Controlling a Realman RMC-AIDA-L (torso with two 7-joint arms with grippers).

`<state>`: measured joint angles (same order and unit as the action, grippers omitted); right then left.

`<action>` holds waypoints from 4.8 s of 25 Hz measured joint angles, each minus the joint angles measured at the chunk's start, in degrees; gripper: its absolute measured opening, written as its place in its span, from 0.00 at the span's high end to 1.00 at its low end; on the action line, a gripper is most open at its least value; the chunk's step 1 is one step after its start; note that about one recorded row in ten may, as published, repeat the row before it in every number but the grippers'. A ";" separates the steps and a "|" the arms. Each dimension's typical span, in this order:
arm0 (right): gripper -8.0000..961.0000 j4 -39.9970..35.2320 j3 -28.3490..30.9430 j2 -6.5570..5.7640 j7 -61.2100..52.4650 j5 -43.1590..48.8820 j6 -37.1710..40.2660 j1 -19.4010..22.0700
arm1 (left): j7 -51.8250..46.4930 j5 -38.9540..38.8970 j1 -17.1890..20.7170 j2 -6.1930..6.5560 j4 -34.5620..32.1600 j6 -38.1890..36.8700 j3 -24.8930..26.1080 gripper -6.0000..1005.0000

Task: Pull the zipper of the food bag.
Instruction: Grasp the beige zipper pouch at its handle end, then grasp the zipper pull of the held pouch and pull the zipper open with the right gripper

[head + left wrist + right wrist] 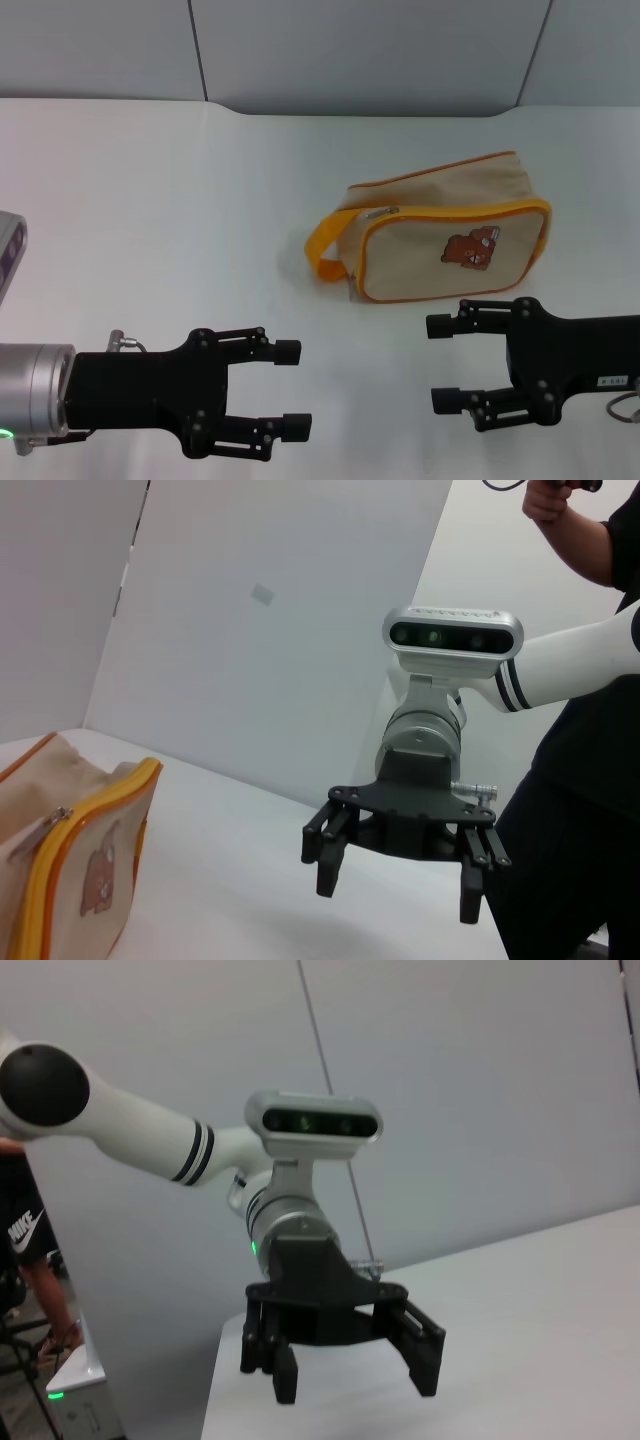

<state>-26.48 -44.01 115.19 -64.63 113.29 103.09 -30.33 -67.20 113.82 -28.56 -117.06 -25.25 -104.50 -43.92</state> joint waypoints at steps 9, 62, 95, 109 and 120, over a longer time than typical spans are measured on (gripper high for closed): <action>0.18 -0.06 -0.03 0.04 0.82 0.35 0.00 0.48 | -0.18 0.08 0.00 -0.16 -0.07 0.03 0.10 0.18; 0.21 -1.47 21.69 -1.87 6.18 -0.14 -0.56 10.60 | 36.82 -13.95 -19.28 -2.20 37.21 46.22 17.75 0.44; 0.28 -0.83 21.55 2.67 9.08 -0.15 2.25 0.97 | 10.60 0.95 1.79 1.20 8.39 10.00 16.65 0.93; 0.31 9.03 21.05 4.34 43.13 -5.58 -9.65 -6.10 | 10.47 0.53 -4.50 0.66 4.53 11.59 16.07 0.93; 0.33 14.91 21.06 4.43 65.32 -6.32 -17.10 -9.99 | 10.09 0.38 -6.54 -0.84 3.74 12.93 16.15 0.94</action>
<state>-11.57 -22.95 119.62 0.69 106.97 85.98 -40.31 -57.11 114.20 -35.10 -117.90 -21.51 -91.57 -27.77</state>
